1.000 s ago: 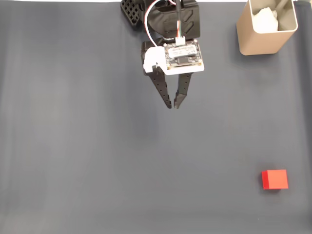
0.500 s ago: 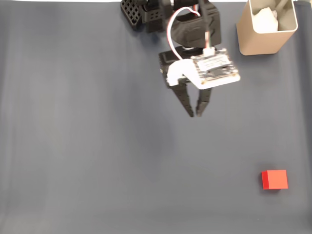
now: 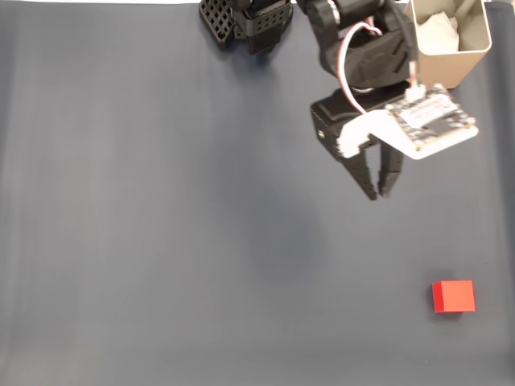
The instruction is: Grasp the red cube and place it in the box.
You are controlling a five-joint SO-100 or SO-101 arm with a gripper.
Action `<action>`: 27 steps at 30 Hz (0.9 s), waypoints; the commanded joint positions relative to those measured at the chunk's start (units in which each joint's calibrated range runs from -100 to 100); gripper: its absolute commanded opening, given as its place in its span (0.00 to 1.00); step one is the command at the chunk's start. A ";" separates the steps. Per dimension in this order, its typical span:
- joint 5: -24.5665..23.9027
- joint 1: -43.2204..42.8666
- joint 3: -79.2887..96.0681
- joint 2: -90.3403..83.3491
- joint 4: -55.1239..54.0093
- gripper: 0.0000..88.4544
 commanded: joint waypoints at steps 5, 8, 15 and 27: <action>0.73 -1.59 -9.01 4.78 1.31 0.00; 1.03 -1.52 -11.39 7.20 1.64 0.00; 1.47 -2.23 -16.22 12.32 3.44 0.00; 0.73 -4.00 -29.82 24.19 7.46 0.00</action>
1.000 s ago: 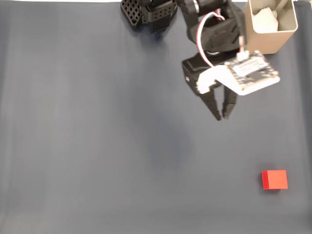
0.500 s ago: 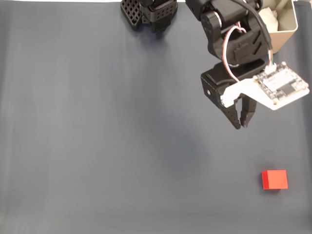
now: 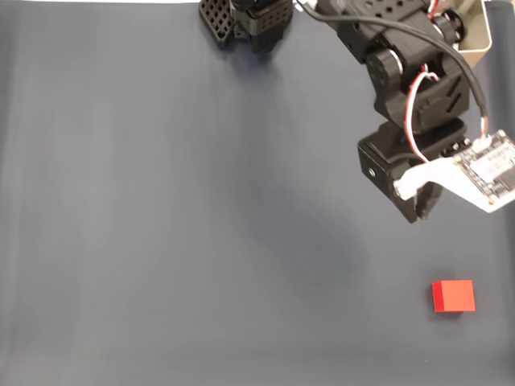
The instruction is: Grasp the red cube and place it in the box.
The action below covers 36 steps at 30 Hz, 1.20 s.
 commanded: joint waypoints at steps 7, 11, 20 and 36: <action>0.00 -0.52 -13.98 8.45 1.94 0.01; 0.15 -0.52 -19.64 13.22 3.17 0.01; -0.29 -0.73 -33.97 23.88 9.31 0.03; -1.76 0.12 -46.38 33.58 11.53 0.23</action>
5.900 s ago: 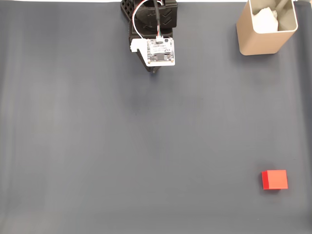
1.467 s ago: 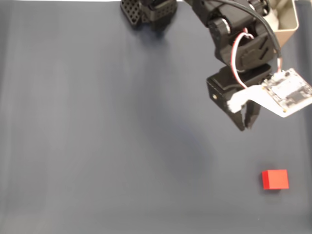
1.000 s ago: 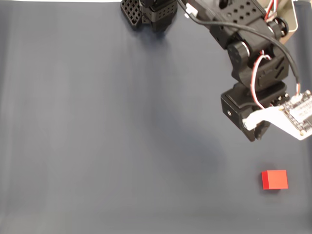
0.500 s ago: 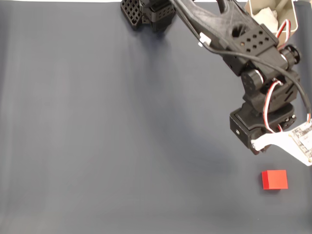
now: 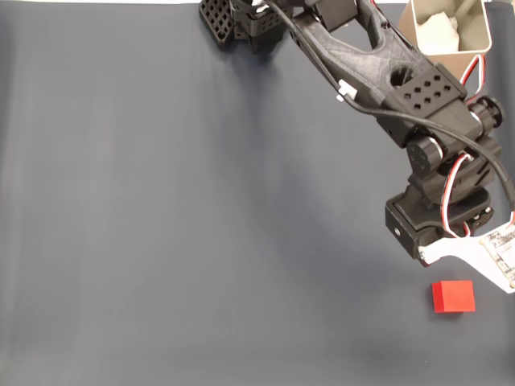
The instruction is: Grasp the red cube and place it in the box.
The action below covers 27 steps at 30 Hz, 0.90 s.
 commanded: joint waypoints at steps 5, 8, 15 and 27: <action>-0.68 0.12 -8.26 2.40 -0.10 0.30; -0.54 0.12 -10.18 3.79 -0.10 0.32; -0.44 0.05 -16.84 8.81 -0.18 0.35; -0.24 0.76 -27.15 18.26 -0.18 0.38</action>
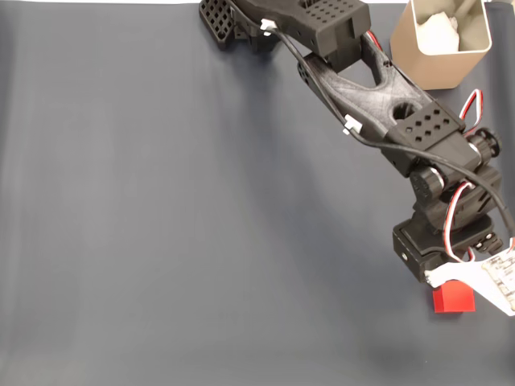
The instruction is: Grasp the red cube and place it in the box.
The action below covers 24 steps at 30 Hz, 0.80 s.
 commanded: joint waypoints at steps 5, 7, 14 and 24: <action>0.20 0.76 -8.11 3.57 -0.18 0.39; 0.29 0.76 -8.93 4.79 -0.59 0.39; 0.68 0.97 -11.85 8.86 -2.64 0.39; 1.42 0.97 -13.85 12.84 -5.92 0.39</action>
